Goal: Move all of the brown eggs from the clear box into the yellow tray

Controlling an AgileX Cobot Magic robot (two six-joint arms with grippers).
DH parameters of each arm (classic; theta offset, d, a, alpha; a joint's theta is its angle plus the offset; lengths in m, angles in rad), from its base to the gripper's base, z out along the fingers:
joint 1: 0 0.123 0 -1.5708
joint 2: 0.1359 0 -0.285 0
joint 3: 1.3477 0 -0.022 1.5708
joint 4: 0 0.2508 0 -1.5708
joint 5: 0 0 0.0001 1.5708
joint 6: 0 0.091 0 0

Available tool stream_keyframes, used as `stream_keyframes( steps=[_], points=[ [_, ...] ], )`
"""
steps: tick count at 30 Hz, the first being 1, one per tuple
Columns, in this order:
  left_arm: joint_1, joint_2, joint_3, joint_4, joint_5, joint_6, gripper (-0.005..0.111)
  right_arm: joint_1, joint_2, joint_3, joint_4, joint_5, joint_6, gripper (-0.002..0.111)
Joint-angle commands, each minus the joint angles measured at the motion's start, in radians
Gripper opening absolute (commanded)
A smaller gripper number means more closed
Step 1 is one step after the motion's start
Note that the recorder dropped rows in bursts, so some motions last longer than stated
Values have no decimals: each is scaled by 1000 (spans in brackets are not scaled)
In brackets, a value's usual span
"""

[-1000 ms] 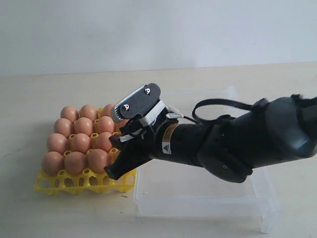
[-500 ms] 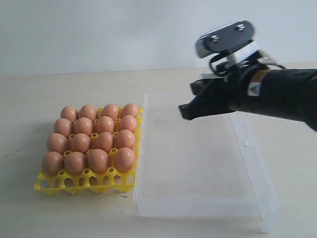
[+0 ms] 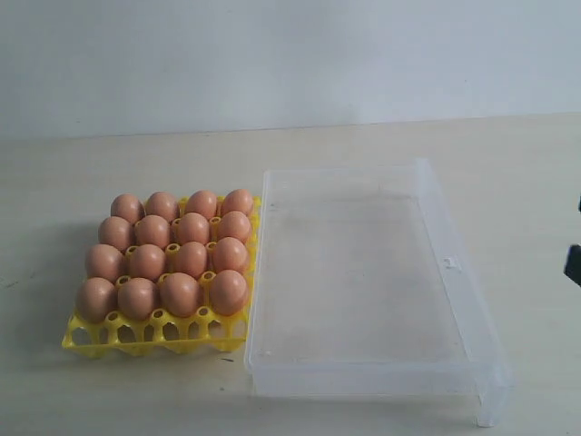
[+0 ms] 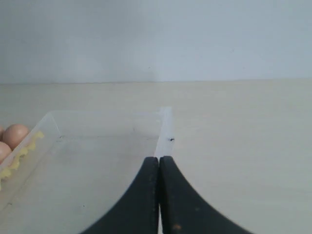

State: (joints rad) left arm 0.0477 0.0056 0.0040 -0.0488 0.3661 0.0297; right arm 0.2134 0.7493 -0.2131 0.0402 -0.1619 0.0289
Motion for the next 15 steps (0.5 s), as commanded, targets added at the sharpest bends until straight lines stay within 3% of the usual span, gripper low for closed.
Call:
stream_keyframes(
  steps=[1, 4, 8, 15],
  points=[
    [-9, -6, -4, -6, -12, -2, 0, -6, -226, 132, 14, -1, 1, 0],
    [-9, -6, -4, -6, -12, -2, 0, -6, -399, 213, 77, 2, 1, 0],
    [-9, -6, -4, -6, -12, -2, 0, -57, -606, 213, 92, 162, 1, 0],
    [-9, -6, -4, -6, -12, -2, 0, -71, -749, 213, 7, 267, -1, 0]
  ],
)
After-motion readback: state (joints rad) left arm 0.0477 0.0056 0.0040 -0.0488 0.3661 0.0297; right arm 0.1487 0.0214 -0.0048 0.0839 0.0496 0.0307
